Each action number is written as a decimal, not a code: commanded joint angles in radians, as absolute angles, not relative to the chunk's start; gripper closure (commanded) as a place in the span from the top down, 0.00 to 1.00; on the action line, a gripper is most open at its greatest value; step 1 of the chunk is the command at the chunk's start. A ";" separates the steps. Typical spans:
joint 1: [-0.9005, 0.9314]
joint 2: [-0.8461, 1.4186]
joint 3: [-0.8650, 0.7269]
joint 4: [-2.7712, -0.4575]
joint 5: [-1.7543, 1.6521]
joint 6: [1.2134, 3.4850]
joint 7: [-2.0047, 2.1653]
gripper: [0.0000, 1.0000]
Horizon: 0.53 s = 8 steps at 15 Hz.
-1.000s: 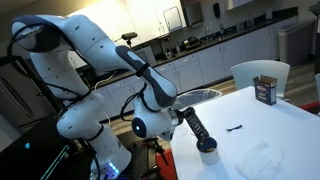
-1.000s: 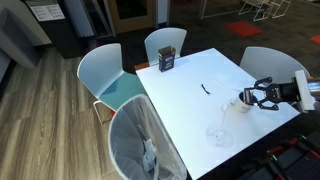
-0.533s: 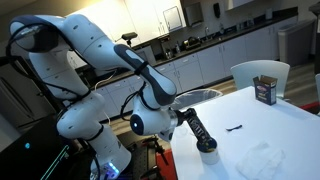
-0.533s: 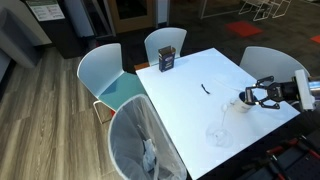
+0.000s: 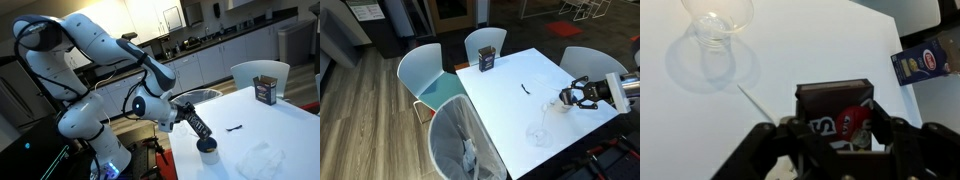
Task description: Put some of the of the object from the box in the cup and put back the box on the table
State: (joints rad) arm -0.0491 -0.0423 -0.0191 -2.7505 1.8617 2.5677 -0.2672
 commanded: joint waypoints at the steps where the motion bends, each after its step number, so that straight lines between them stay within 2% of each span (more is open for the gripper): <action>1: 0.003 -0.036 0.034 -2.719 1.874 2.691 -0.277 0.37; 8: 0.097 0.074 0.146 -2.648 1.838 3.035 -0.225 0.37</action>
State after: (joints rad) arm 0.0657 0.0070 0.1154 -2.6937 1.8597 2.9201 -0.2649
